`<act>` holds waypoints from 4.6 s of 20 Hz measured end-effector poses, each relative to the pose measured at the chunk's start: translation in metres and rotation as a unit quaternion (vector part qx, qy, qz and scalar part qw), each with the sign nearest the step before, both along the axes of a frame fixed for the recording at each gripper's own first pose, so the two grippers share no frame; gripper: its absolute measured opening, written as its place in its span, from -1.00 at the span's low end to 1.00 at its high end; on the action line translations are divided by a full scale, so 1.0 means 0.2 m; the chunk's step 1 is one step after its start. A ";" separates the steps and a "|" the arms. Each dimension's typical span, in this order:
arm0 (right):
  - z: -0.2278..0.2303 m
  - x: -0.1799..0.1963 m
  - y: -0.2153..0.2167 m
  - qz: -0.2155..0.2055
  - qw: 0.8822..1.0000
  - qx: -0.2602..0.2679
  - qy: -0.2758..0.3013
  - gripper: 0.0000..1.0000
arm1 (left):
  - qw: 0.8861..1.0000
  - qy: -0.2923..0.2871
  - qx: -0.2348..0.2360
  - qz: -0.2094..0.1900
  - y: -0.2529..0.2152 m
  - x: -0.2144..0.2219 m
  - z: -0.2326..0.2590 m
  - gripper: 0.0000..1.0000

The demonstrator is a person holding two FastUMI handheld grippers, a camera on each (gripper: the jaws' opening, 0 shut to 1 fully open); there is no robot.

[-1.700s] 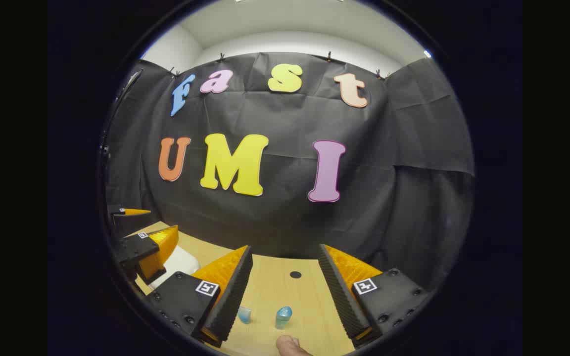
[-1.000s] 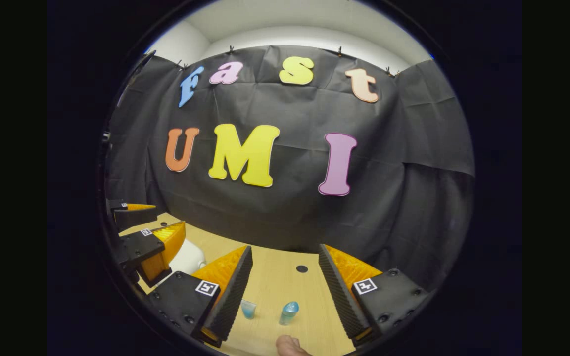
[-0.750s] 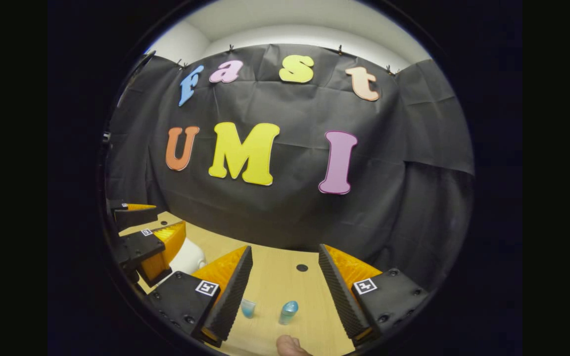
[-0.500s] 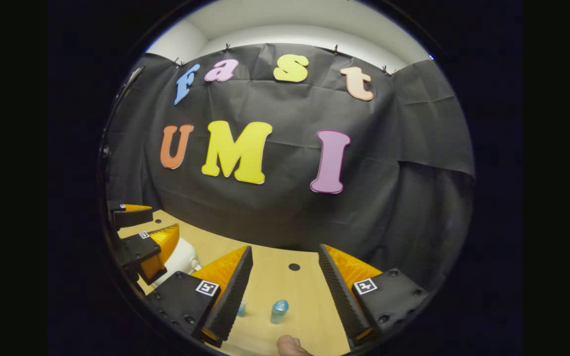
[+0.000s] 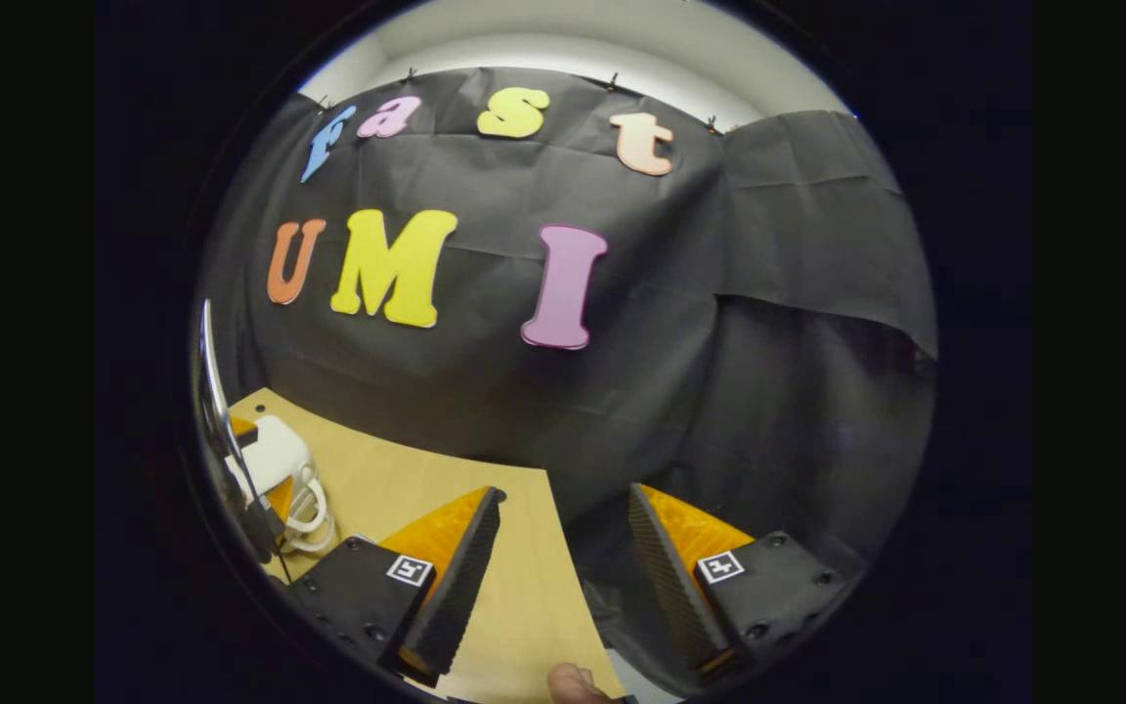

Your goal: First open the suitcase, pack the skin care products into it, and then close the suitcase.

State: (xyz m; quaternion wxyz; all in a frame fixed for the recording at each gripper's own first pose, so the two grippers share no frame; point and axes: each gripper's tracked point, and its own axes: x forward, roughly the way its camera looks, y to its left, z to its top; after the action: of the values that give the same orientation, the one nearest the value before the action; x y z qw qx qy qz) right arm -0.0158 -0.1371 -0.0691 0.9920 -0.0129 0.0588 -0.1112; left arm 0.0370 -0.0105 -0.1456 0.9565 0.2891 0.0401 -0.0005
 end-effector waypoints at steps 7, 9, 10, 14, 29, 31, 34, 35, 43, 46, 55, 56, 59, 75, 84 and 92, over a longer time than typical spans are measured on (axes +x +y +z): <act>-0.08 -0.05 -0.10 -0.017 0.999 0.031 0.009 0.58 | 0.974 0.065 0.216 -0.016 0.03 0.09 -0.46 0.94; -0.10 -0.06 -0.10 -0.014 0.999 0.033 0.010 0.58 | 0.964 0.084 0.251 0.007 0.08 0.09 -0.52 0.92; -0.11 -0.06 -0.09 -0.012 0.999 0.032 0.011 0.58 | 0.961 0.094 0.259 0.018 0.10 0.09 -0.55 0.89; -0.13 -0.06 -0.07 -0.005 0.999 0.034 0.018 0.59 | 0.952 0.112 0.285 0.019 0.11 0.13 -0.54 0.27; -0.08 0.02 0.15 0.016 0.999 0.029 0.025 0.60 | 0.970 0.130 0.206 -0.001 0.14 0.09 -0.27 -0.92; -0.06 0.04 0.21 0.018 0.999 0.029 0.024 0.60 | 0.980 0.109 0.166 -0.005 0.20 0.09 -0.10 -0.94; -0.03 0.06 0.32 0.030 0.999 0.011 0.019 0.59 | 0.989 0.095 0.113 0.015 0.37 0.09 0.11 -0.94; -0.03 0.07 0.36 0.035 0.999 0.007 0.020 0.59 | 0.991 0.092 0.095 0.019 0.42 0.08 0.17 -0.94; 0.04 0.15 0.74 0.063 0.998 -0.006 0.020 0.60 | 0.996 0.068 -0.005 0.057 1.02 0.08 0.49 -0.94; 0.07 0.17 0.84 0.058 0.998 -0.005 0.015 0.60 | 0.995 0.061 -0.016 0.076 1.31 0.08 0.51 -0.94; -0.08 0.12 1.04 0.048 0.997 -0.006 0.061 0.60 | 0.980 0.125 -0.044 0.146 2.01 0.08 0.18 -0.94; -0.09 0.11 1.04 0.045 0.997 -0.008 0.065 0.60 | 0.977 0.139 -0.053 0.150 2.08 0.10 0.12 -0.94; -0.12 0.07 1.02 0.033 0.996 -0.007 0.078 0.60 | 0.966 0.183 -0.078 0.163 2.22 0.10 -0.07 -0.94; -0.21 -0.03 0.82 -0.042 0.991 -0.019 0.124 0.60 | 0.912 0.287 -0.223 0.191 2.49 0.01 -0.73 0.10; -0.27 -0.03 0.68 -0.004 0.993 -0.023 0.120 0.59 | 0.950 0.189 -0.198 0.151 2.04 0.02 -0.16 0.98; -0.36 -0.02 0.39 0.041 0.992 -0.014 0.115 0.60 | 0.956 0.135 -0.249 0.077 1.02 -0.05 0.11 0.98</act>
State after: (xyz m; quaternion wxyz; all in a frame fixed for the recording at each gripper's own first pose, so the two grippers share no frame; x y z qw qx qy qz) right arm -0.0199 -0.0594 -0.1416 0.9821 -0.0415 0.1701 -0.0688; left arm 0.0267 0.1944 -0.1230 0.9810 0.0353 0.1893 0.0244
